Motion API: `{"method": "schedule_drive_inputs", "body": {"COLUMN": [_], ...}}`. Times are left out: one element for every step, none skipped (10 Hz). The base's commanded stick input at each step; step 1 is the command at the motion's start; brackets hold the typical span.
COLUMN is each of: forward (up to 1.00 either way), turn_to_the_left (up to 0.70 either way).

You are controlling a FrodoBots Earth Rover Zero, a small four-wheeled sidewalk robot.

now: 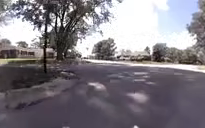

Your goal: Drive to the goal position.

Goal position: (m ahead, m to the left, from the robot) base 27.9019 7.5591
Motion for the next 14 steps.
{"method": "schedule_drive_inputs", "body": {"forward": [0.7,0.7,0.7,0.7,0.7,0.7,0.7,0.7,0.7,0.7,0.7,0.7,0.7,0.7], "turn_to_the_left": [0.0,0.0,0.0,0.0,0.0,0.0,0.0,0.0,0.0,0.0,0.0,0.0,0.0,0.0]}}
